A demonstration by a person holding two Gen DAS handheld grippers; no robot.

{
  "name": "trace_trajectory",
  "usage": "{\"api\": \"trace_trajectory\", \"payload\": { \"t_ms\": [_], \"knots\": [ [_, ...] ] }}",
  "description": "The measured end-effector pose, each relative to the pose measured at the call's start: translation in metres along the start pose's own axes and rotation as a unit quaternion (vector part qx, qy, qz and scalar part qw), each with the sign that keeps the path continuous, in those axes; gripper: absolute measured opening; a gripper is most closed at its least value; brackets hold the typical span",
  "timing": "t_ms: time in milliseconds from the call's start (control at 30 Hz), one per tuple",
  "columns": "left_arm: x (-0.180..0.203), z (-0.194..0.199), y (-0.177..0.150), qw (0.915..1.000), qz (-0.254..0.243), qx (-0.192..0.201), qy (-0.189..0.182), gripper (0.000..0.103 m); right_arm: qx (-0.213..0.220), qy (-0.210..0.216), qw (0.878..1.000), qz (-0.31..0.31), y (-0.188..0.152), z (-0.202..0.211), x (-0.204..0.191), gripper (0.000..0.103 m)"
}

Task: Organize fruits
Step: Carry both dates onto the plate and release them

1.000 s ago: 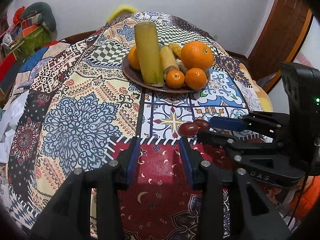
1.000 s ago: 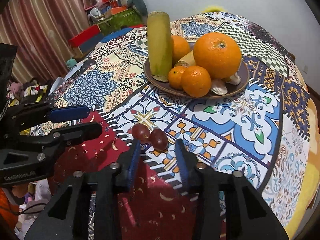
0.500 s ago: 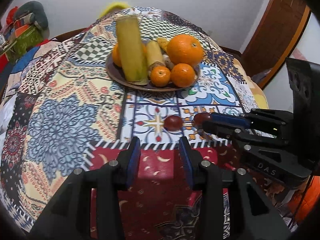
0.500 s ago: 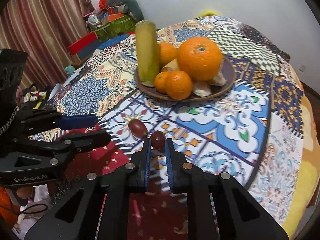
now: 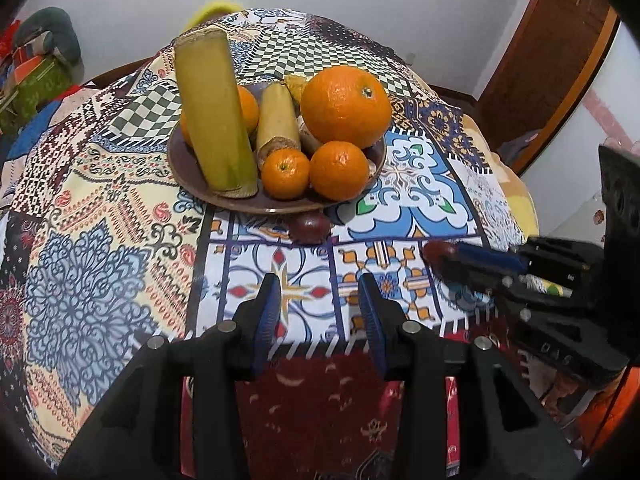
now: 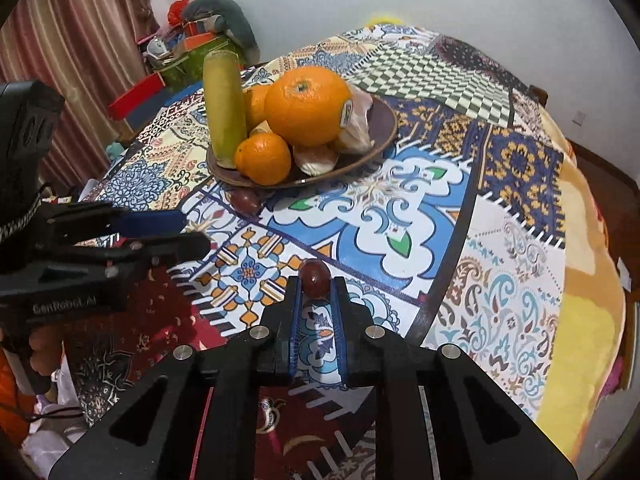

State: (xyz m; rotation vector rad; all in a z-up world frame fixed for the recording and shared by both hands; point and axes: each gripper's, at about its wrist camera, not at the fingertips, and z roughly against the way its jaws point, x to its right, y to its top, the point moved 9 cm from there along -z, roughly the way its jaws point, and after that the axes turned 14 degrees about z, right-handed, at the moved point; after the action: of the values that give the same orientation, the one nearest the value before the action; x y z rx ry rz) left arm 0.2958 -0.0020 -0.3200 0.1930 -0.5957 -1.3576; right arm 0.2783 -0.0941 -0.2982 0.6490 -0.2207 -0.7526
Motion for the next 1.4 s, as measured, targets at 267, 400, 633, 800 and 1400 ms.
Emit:
{"api": "trace_trajectory", "payload": {
  "t_ms": [267,400,633,800,1400],
  "knots": [
    [0.004,-0.017,0.013,1.0000,-0.003,0.001,0.009,0.040,0.004,0.003,1.000,0.006,0.002,-0.004,-0.001,0.030],
    [0.001,-0.024,0.018,0.9999,0.005,-0.002,0.011,0.040,0.008,0.003,1.000,0.015,0.004,-0.006,-0.002,0.030],
    [0.002,-0.040,0.028,0.9998,0.016,-0.007,0.007,0.040,0.014,0.002,1.000,0.008,0.003,-0.006,0.006,0.016],
    [0.007,-0.045,0.030,0.9999,0.001,0.002,0.013,0.029,0.016,0.002,1.000,0.004,0.003,-0.004,0.008,0.016],
    [-0.038,0.006,0.038,0.9978,0.029,0.054,0.028,0.028,0.052,-0.024,0.998,-0.001,0.035,0.012,0.027,0.015]
  ]
}}
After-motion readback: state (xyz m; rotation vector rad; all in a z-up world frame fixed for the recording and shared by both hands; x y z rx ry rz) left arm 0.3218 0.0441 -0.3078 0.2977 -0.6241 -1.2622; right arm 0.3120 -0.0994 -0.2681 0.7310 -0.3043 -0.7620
